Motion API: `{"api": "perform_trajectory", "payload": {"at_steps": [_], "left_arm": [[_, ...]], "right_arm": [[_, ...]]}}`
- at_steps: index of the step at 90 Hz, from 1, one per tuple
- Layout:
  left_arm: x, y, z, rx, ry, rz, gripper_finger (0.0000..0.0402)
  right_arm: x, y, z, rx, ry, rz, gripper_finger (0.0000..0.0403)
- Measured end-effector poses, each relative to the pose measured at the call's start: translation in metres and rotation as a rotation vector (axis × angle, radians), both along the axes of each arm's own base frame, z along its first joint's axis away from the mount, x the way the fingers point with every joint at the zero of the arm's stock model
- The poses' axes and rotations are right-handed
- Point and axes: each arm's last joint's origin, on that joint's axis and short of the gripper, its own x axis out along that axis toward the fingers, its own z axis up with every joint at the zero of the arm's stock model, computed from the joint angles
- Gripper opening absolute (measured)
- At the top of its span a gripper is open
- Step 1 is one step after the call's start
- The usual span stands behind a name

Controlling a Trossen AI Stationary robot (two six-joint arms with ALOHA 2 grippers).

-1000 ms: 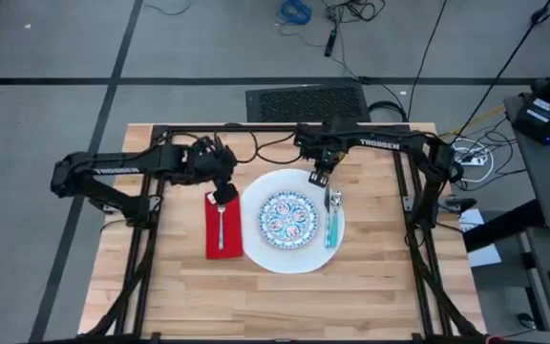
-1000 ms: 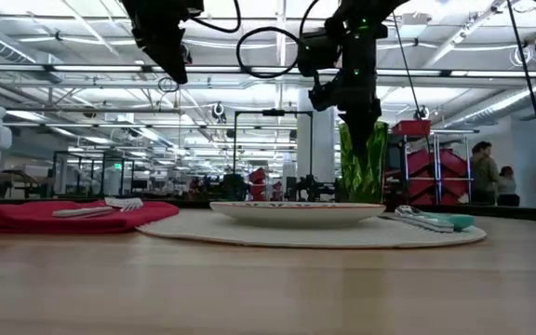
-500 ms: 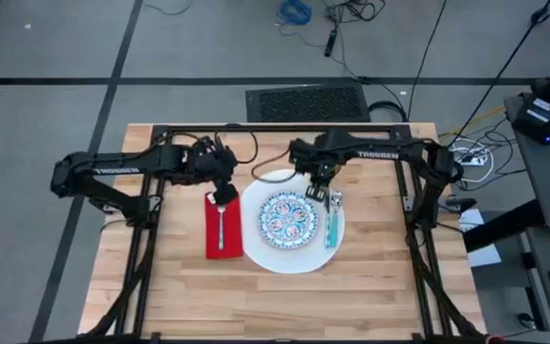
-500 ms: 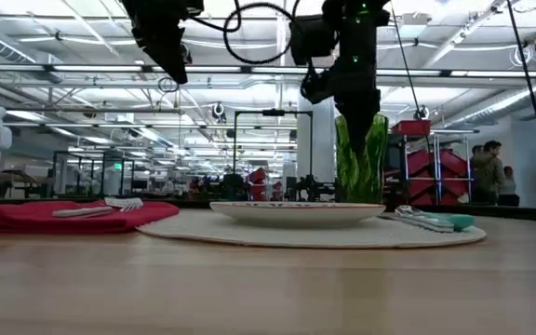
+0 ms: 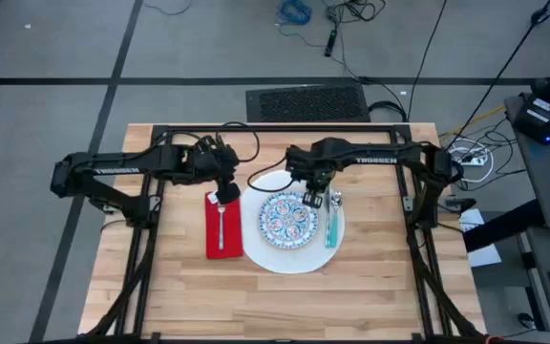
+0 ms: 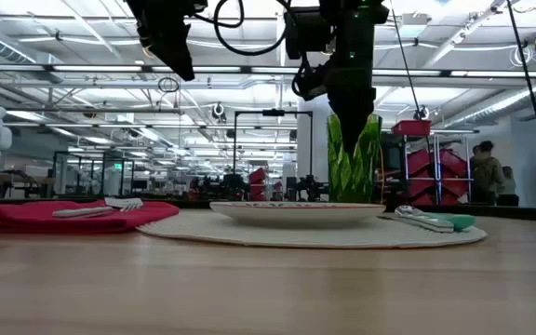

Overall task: Set table place
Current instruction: Put the green cup to the top right of the blue patterned plate on the white tablemat, then return to Home Position

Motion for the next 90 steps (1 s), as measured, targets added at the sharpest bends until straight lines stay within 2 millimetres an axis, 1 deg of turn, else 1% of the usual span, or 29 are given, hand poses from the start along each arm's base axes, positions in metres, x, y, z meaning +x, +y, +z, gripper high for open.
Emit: {"api": "perform_trajectory", "payload": {"at_steps": [10,38,46,57,68,90], "left_arm": [[0.000,0.000,0.000,0.000,0.000,0.000,0.0095],[0.000,0.000,0.000,0.000,0.001,0.000,0.0095],[0.000,0.000,0.000,0.000,0.001,0.000,0.0095],[0.000,0.000,0.000,0.000,0.001,0.001,0.0095],[0.000,0.000,0.000,0.000,0.001,0.001,0.0095],[0.000,0.000,0.000,0.000,0.001,0.000,0.0095]], "right_arm": [[0.001,0.000,0.000,0.000,-0.009,-0.004,0.0021],[0.001,0.000,0.000,0.004,-0.009,-0.031,0.0084],[0.000,0.000,0.004,0.001,-0.009,-0.036,0.0098],[0.001,0.000,0.021,-0.008,-0.061,-0.046,0.0113],[-0.001,0.001,0.039,-0.012,-0.076,-0.046,0.0122],[-0.012,0.004,0.093,-0.018,-0.111,-0.043,0.0119]]}}
